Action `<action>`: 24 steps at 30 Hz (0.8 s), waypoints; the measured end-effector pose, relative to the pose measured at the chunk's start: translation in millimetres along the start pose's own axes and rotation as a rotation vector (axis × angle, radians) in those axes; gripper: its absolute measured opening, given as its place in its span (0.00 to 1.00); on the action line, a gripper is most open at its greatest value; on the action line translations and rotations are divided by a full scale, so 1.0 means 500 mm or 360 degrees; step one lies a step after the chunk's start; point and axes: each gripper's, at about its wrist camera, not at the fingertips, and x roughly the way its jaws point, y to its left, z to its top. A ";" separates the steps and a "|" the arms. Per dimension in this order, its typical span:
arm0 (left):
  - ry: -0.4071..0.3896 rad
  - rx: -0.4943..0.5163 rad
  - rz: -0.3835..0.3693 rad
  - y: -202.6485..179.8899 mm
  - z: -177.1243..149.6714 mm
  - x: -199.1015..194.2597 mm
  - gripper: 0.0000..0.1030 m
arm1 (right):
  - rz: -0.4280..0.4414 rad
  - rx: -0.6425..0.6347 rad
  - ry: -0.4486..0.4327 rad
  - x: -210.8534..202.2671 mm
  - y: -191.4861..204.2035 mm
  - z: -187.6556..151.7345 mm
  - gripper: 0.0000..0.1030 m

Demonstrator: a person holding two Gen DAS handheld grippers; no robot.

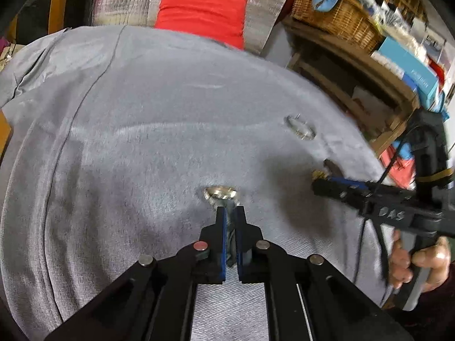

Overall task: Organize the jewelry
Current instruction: 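Grasp the gold flower brooch with the right tool while the left tool regrips the watch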

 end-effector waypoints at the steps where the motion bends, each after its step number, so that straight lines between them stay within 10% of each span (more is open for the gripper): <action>1: 0.0042 0.0023 0.0037 -0.004 -0.003 0.011 0.06 | -0.0001 -0.0001 0.0004 0.001 0.000 0.000 0.39; 4: 0.0053 0.0019 0.0045 -0.006 -0.004 0.013 0.12 | -0.0001 -0.0002 0.0008 0.002 0.001 0.002 0.39; 8: 0.0045 -0.0053 0.0095 0.005 -0.003 0.011 0.59 | 0.0001 0.0012 0.0009 0.003 0.001 0.002 0.39; 20: -0.0034 -0.0036 0.0145 -0.016 0.028 0.060 0.58 | 0.0034 0.0032 0.0029 0.012 -0.003 0.001 0.39; 24: -0.0078 -0.0024 0.0227 -0.013 0.033 0.072 0.30 | 0.0037 0.0036 0.0027 0.011 -0.005 -0.001 0.39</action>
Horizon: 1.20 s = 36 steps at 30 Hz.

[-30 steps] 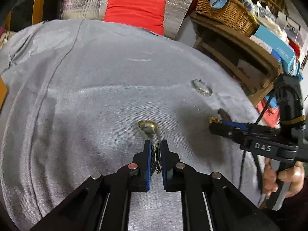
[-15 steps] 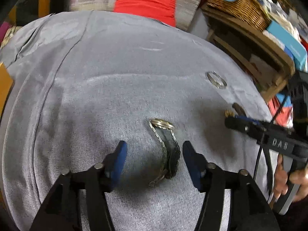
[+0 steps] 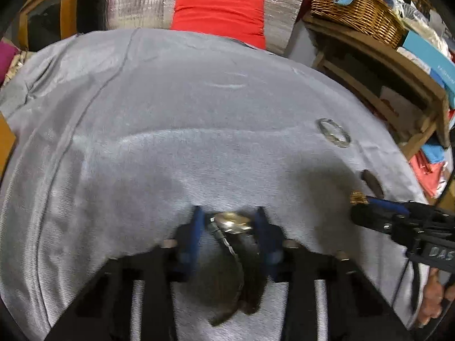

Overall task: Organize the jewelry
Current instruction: 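Grasp the gold flower brooch with the right tool while the left tool regrips the watch, then lift and carry the watch and brooch over the orange tray with both tools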

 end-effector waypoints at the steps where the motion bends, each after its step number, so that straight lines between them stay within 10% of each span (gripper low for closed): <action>1: -0.0004 -0.0011 -0.0010 0.002 0.001 0.000 0.30 | 0.0001 0.0003 -0.0002 -0.001 -0.001 0.000 0.39; 11: -0.0053 -0.0040 -0.0065 0.026 0.000 -0.053 0.30 | 0.0020 0.0025 -0.0069 -0.019 0.009 0.006 0.39; 36: -0.0725 -0.0220 0.0071 0.262 -0.036 -0.504 0.29 | 0.0380 -0.0176 -0.0320 -0.062 0.291 0.011 0.39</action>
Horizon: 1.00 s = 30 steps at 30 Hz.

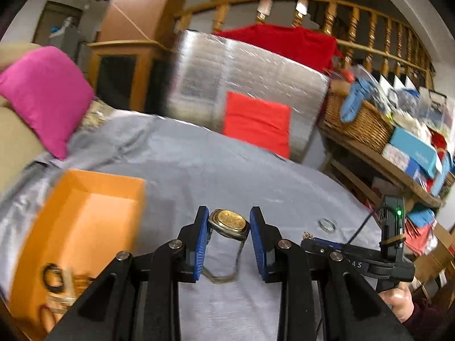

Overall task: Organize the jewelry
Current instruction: 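Lift and carry the watch and brooch over the orange tray with both tools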

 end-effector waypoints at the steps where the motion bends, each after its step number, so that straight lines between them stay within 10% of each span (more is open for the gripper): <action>1: -0.0025 -0.0024 0.0027 0.023 0.014 -0.021 0.30 | 0.0023 -0.0018 0.0002 0.004 0.019 0.005 0.39; 17: 0.0049 -0.0473 0.0411 0.377 0.073 0.003 0.30 | 0.0530 -0.0111 0.0231 0.229 0.388 0.127 0.39; 30: 0.0310 -0.0802 0.0410 0.533 -0.016 0.105 0.30 | 0.0455 -0.0408 0.0544 0.410 0.501 0.055 0.39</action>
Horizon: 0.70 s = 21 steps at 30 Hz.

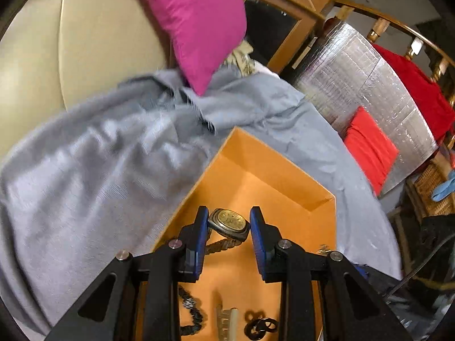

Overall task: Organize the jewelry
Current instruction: 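Lift and carry the watch and brooch over the orange tray with both tools, then open both tools to drop the watch and brooch into the tray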

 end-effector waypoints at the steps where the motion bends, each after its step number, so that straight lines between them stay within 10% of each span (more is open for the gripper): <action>1: 0.0029 -0.0026 -0.0027 0.005 -0.002 0.013 0.30 | -0.0011 -0.0019 0.0015 0.009 0.001 0.001 0.39; 21: 0.0284 -0.0147 -0.0058 0.021 -0.013 0.077 0.30 | -0.0248 -0.0542 0.0412 0.118 0.042 -0.003 0.42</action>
